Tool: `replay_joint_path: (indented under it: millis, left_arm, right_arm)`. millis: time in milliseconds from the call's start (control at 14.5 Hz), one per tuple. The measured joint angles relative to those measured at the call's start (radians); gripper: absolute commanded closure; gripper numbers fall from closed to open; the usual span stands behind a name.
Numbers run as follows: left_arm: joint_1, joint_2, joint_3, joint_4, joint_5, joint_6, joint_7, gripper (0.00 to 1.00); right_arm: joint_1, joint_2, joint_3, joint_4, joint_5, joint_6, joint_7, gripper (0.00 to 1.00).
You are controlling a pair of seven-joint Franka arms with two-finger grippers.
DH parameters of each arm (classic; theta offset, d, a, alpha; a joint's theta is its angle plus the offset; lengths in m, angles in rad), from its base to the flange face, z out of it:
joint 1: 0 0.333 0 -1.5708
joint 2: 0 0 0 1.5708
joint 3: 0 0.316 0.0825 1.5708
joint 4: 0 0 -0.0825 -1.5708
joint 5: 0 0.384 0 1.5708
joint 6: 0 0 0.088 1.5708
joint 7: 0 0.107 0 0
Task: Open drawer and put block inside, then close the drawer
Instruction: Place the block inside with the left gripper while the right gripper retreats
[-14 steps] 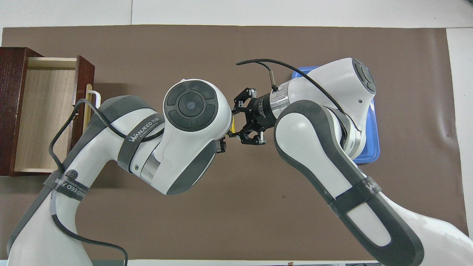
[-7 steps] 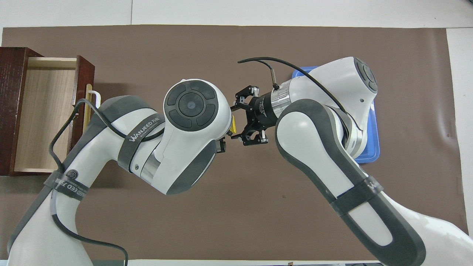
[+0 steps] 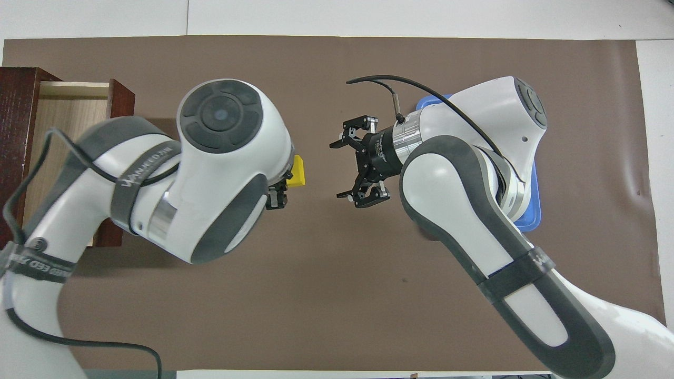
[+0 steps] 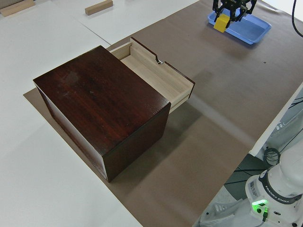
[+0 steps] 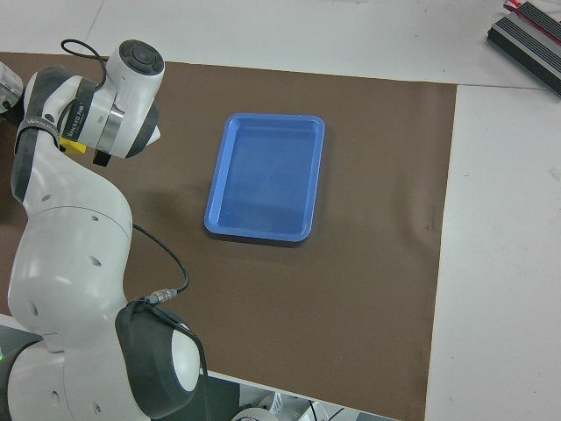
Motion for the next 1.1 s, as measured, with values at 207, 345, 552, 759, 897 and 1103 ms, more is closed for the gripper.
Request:
replay_joint_path:
  millis: [207, 345, 552, 759, 897, 1103]
  left_arm:
    - [0.169, -0.095, 0.006, 0.006, -0.004, -0.117, 0.208, 1.00]
    - [0.281, -0.129, 0.009, 0.003, -0.009, -0.163, 0.374, 1.00]
    - [0.414, -0.127, 0.011, -0.004, -0.011, -0.166, 0.558, 1.00]
    - [0.563, -0.125, 0.011, -0.032, -0.012, -0.125, 0.725, 1.00]
    - [0.633, -0.134, 0.012, -0.111, -0.013, -0.033, 0.778, 1.00]
    - [0.642, -0.162, 0.006, -0.274, -0.013, 0.097, 0.789, 1.00]
  right_arm:
    - [-0.034, -0.006, -0.002, 0.006, -0.010, -0.024, 0.000, 0.00]
    - [-0.073, -0.016, -0.003, 0.017, -0.048, -0.056, 0.000, 0.00]
    - [-0.146, -0.028, -0.003, 0.055, -0.120, -0.135, -0.014, 0.00]
    - [-0.220, -0.044, -0.004, 0.080, -0.189, -0.222, -0.131, 0.00]
    - [-0.258, -0.058, -0.005, 0.084, -0.229, -0.275, -0.228, 0.00]
    - [-0.305, -0.075, -0.005, 0.103, -0.321, -0.366, -0.394, 0.00]
